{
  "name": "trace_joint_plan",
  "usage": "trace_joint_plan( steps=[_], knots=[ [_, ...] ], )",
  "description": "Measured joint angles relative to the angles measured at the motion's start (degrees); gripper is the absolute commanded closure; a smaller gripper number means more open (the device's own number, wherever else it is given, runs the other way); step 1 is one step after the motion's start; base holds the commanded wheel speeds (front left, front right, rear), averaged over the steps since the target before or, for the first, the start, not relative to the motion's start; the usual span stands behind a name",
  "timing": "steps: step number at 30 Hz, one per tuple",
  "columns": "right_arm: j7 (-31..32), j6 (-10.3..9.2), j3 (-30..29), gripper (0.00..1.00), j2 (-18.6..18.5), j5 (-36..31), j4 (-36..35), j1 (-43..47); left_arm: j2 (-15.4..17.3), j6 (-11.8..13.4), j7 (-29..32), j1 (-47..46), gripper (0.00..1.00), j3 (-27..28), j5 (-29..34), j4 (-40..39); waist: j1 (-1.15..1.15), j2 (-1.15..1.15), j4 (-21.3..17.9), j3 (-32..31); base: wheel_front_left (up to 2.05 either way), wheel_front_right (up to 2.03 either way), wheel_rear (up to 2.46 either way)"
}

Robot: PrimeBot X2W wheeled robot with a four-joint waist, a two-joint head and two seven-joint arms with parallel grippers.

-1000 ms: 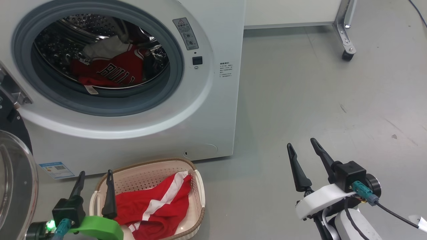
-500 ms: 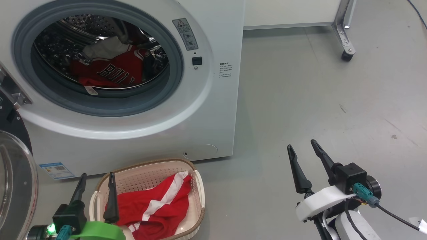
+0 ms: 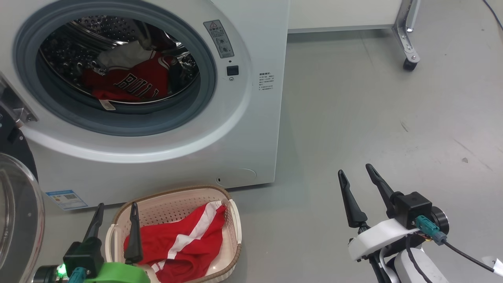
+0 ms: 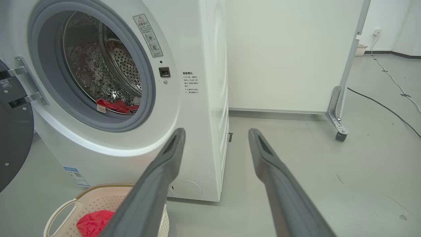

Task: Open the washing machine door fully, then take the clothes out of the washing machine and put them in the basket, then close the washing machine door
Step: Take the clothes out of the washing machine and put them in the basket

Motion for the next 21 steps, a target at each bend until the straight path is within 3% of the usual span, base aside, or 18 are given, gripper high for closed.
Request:
trace_joint_plan(
  steps=[14,21],
  knots=[
    [0.00,0.08,0.12,0.00,0.01,-0.53,-1.07,-0.57,-0.01,-0.11,1.85,-0.72,0.00,-0.78,-0.20,-0.93,0.00,0.00,-0.39,3.51,0.00,0.00,0.00],
    [0.00,0.08,0.04,0.00,0.01,-0.68,-2.60,-1.96,-0.04,-0.73,4.35,-5.28,0.00,-2.13,-0.91,1.34,0.00,0.00,-0.71,6.55,0.00,0.00,0.00]
  ],
)
